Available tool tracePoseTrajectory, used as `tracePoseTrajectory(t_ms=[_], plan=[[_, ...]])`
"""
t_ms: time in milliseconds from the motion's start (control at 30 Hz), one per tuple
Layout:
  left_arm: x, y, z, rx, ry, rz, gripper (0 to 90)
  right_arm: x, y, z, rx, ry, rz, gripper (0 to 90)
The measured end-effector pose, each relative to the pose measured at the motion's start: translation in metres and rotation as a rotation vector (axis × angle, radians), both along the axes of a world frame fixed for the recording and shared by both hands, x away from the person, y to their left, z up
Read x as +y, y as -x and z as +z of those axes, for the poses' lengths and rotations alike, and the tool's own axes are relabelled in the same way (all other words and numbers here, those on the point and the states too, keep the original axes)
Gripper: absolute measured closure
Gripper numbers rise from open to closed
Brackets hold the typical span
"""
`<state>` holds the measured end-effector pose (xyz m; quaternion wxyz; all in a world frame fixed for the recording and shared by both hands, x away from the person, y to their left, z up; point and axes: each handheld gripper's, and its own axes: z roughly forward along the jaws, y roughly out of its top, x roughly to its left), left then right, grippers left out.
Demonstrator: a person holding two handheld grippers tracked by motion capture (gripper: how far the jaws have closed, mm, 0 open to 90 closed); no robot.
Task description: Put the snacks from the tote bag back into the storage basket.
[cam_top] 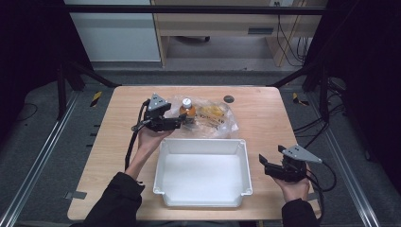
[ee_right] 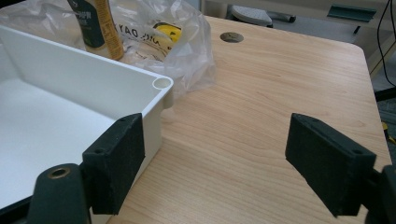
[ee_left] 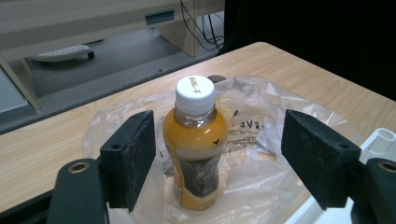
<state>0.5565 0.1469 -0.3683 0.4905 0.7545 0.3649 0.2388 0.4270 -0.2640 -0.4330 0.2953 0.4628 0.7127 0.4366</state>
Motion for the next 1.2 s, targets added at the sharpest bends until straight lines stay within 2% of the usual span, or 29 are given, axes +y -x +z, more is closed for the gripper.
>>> tracePoseTrajectory(t_ms=[200, 800, 1200], plan=[[-0.004, -0.006, 0.0, 0.022, -0.009, 0.001, 26.1, 0.0, 0.0, 0.0, 0.002, -0.001, -0.001, 19.8], [-0.025, -0.024, 0.003, 0.021, -0.027, 0.0, 27.3, 0.001, -0.001, -0.001, 0.004, 0.003, 0.0, 19.9], [-0.028, -0.036, -0.008, 0.024, -0.032, 0.012, 31.0, 0.001, -0.001, -0.002, 0.004, 0.004, 0.0, 19.8]])
